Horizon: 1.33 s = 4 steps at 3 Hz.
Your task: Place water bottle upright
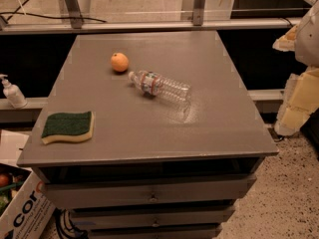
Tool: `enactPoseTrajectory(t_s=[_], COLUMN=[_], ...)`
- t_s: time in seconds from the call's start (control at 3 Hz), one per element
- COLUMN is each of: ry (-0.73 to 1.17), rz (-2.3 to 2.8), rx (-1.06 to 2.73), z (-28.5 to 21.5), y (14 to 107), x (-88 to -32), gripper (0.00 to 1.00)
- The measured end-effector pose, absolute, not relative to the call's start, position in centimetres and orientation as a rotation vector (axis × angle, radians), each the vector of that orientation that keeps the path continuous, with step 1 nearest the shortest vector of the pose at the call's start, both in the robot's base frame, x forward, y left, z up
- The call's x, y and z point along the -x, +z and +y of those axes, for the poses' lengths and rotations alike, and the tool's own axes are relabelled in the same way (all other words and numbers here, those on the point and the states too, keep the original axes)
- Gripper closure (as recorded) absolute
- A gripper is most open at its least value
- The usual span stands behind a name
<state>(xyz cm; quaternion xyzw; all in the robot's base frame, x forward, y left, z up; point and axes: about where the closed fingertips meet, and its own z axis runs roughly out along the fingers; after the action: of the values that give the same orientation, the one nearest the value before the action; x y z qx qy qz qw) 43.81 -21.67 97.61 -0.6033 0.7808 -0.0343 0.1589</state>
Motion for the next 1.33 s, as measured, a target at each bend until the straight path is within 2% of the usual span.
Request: enactPoseTrajectory(t_s=[0.67,1.33], ry=[-0.075,0.043], rz=[2.205,2.194], rx=[1.729,1.696], z=[-20.8,-13.8], y=[97.8,96.2], x=[-44.2,-47.5], gripper=[0.0,0.0])
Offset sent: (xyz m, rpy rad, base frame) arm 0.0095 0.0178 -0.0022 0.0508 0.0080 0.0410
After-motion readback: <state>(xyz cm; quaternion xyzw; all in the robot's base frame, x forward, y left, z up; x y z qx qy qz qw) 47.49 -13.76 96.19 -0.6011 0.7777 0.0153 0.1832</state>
